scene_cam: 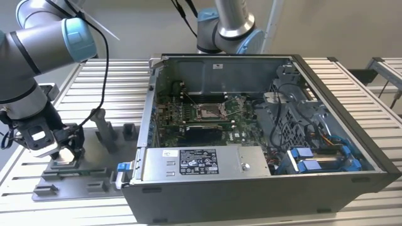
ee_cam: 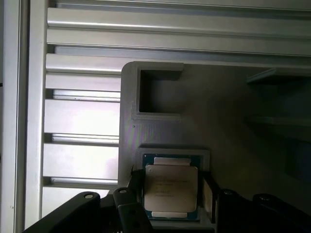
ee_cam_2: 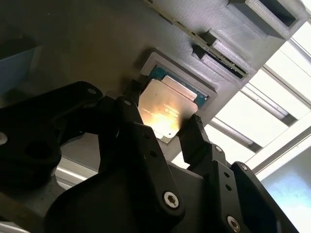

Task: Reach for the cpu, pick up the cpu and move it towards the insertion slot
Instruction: 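Pick up the cpu and move it towards the insertion slot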

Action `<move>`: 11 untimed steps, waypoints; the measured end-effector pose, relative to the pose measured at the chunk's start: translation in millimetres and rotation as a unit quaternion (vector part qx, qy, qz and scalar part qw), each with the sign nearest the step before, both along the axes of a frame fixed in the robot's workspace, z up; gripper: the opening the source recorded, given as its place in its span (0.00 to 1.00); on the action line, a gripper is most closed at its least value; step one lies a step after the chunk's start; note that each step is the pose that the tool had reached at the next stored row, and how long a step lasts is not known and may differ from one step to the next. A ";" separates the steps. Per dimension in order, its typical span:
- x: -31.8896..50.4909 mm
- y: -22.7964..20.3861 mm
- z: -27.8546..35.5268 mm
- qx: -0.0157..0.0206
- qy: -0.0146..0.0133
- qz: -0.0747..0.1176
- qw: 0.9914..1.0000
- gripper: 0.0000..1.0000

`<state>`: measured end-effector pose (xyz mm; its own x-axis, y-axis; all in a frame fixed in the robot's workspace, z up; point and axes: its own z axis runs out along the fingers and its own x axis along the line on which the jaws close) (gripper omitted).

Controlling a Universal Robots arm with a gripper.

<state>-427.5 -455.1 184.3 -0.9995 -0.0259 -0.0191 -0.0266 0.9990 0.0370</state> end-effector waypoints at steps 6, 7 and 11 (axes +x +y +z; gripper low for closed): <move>0.0 0.0 -0.1 0.000 0.000 0.000 1.000 1.00; 0.0 0.0 -0.1 0.000 0.000 0.000 1.000 0.00; 0.0 0.0 -0.2 0.000 0.000 0.000 1.000 0.00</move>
